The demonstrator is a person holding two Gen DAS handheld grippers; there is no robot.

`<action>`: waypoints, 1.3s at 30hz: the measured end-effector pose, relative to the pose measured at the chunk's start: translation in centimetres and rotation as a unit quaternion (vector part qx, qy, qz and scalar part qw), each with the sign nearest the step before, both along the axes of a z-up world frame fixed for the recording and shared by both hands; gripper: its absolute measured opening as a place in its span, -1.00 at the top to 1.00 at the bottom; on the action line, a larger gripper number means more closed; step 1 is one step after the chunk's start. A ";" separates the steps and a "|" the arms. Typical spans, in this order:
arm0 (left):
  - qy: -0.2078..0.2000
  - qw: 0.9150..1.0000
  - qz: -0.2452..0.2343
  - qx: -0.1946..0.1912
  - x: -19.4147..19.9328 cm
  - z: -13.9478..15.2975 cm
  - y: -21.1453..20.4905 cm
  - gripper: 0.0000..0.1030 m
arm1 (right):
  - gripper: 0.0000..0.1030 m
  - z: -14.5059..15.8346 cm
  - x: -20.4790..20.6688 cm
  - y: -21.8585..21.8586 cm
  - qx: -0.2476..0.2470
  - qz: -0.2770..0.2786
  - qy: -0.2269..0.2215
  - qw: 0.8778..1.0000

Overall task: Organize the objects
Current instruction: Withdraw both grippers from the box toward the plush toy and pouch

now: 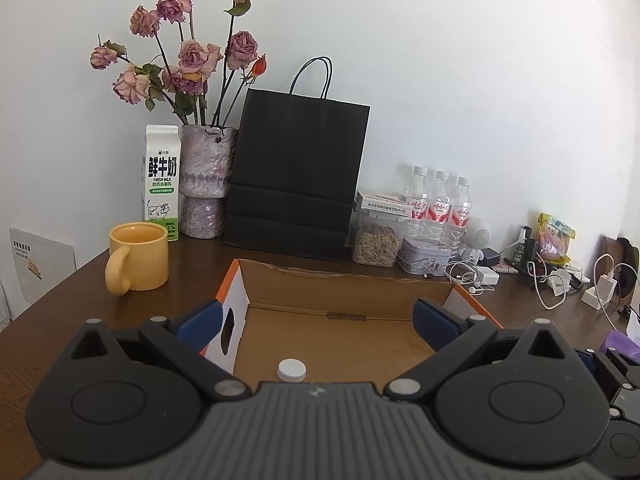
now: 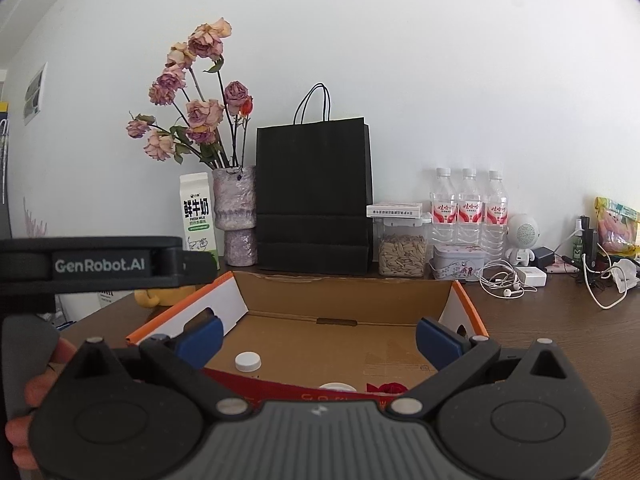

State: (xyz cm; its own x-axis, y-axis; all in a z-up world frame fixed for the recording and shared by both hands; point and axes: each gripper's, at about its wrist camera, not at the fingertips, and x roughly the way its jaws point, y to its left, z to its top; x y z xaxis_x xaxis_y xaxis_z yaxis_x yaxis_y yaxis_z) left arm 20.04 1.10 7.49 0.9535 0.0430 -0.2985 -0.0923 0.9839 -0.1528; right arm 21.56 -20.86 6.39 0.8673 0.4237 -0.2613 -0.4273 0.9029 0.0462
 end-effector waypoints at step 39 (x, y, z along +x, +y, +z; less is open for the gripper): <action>0.083 0.996 0.006 0.023 -13.7 -4.9 2.6 -1.00 | -0.99 -4.9 -13.2 -4.4 -0.067 0.029 0.082 0.994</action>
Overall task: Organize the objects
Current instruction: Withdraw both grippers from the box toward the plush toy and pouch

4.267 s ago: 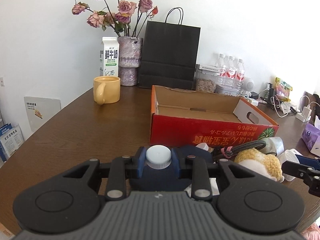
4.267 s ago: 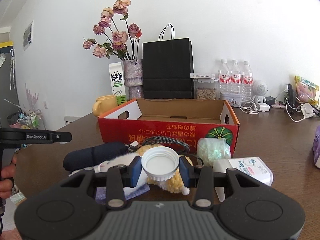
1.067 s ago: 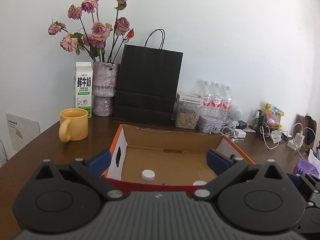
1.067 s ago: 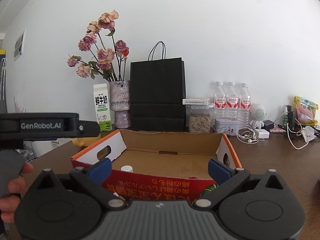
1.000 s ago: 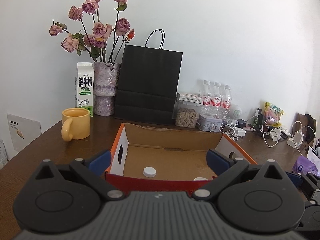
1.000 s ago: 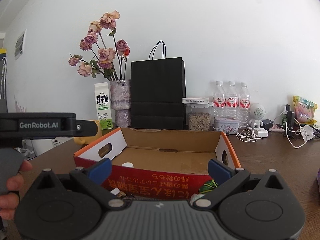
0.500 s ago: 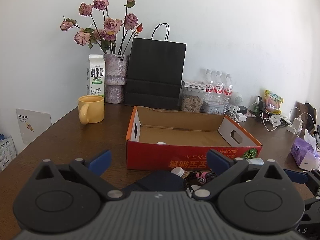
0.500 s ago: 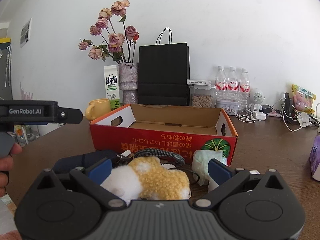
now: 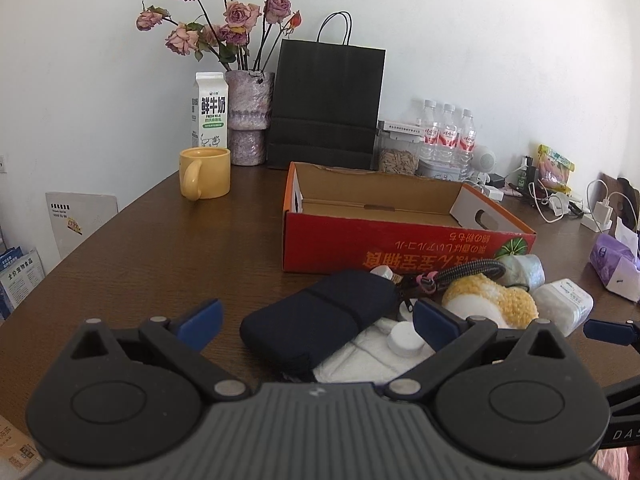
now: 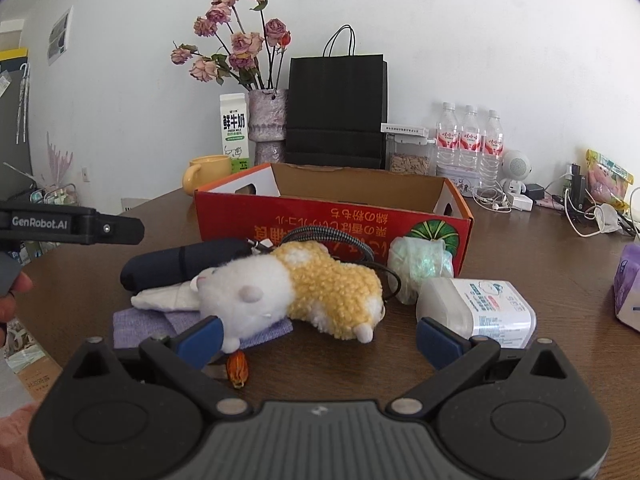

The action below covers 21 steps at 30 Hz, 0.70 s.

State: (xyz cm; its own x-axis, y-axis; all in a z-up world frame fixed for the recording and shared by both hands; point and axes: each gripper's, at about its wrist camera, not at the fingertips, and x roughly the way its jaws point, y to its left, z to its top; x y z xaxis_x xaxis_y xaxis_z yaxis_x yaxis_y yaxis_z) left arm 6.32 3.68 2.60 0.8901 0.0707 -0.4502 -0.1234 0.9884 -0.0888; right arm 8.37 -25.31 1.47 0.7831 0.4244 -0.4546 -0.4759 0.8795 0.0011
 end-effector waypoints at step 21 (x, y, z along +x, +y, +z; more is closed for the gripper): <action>0.040 0.999 -0.028 -0.002 -0.8 -2.6 -0.7 -1.00 | 0.04 -1.6 1.3 2.3 -0.018 0.051 0.039 0.998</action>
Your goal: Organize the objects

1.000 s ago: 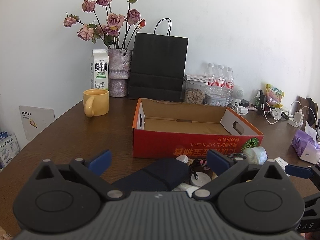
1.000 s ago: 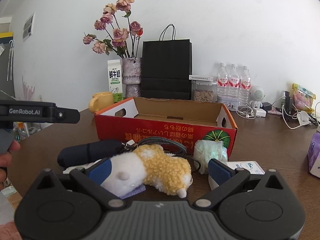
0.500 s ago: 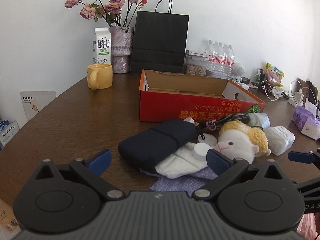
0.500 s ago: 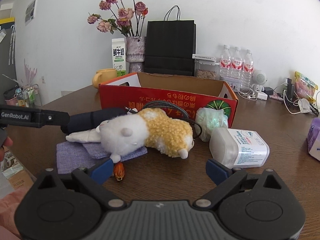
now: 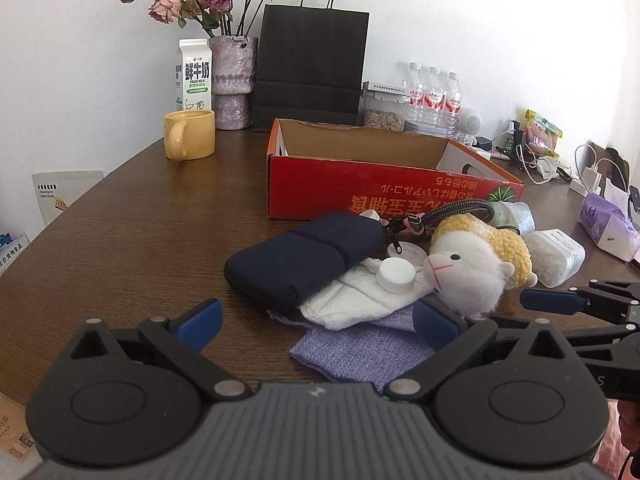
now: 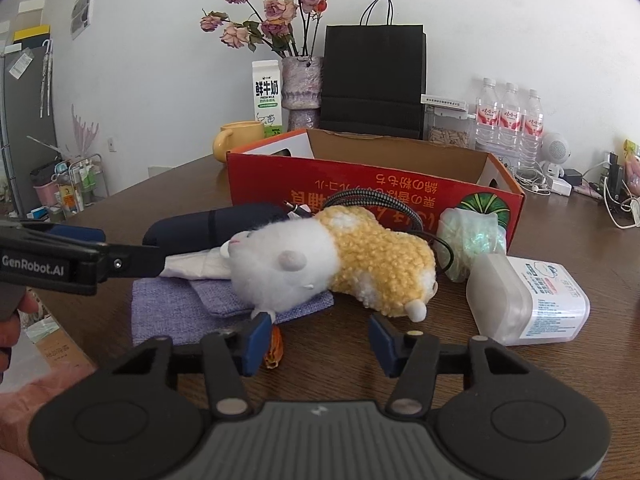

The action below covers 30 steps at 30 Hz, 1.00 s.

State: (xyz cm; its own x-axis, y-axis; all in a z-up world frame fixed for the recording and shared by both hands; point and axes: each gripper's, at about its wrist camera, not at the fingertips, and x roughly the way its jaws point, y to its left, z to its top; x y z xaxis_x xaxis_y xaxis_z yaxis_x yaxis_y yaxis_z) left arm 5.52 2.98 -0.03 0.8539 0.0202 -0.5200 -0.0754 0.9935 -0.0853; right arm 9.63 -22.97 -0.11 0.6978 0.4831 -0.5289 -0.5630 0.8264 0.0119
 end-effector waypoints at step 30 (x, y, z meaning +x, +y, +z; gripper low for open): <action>0.004 1.000 -0.030 0.002 0.0 -0.4 -1.5 -1.00 | 0.75 -0.1 -0.6 -0.7 0.051 0.027 0.015 0.998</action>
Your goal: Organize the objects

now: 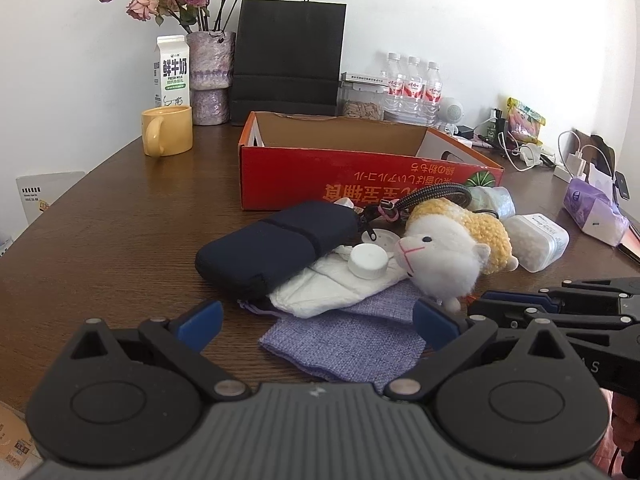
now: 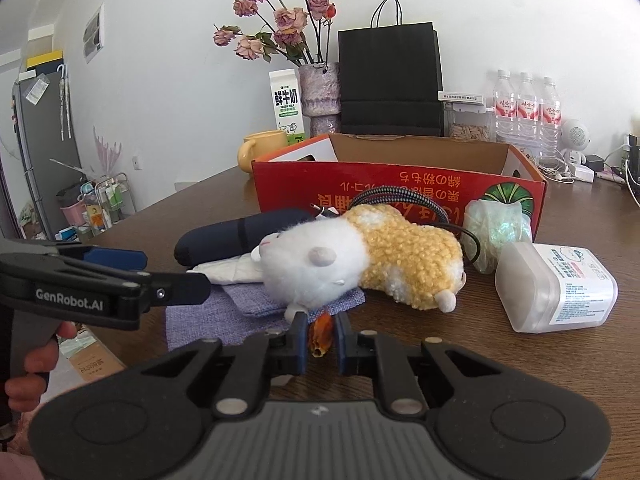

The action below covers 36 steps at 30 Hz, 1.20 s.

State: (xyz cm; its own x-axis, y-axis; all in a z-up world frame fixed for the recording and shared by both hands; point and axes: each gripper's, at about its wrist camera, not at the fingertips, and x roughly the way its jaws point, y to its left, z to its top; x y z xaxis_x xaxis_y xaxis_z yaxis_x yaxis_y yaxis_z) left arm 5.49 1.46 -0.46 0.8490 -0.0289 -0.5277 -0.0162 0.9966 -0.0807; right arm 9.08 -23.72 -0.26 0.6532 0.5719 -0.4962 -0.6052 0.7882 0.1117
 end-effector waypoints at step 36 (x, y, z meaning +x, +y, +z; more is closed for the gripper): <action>0.021 0.986 -0.162 0.027 -0.3 -2.3 -6.5 0.40 | 0.75 0.7 -1.1 -4.3 0.033 -0.042 -0.009 0.999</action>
State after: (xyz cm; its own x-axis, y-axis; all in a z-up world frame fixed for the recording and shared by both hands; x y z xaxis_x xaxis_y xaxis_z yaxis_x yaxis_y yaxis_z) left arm 5.19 -5.00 -2.76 0.7766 -0.2661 -0.5711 0.3024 0.9526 -0.0326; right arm 7.97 -28.02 0.42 0.7081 0.5461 -0.4476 -0.5398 0.8273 0.1553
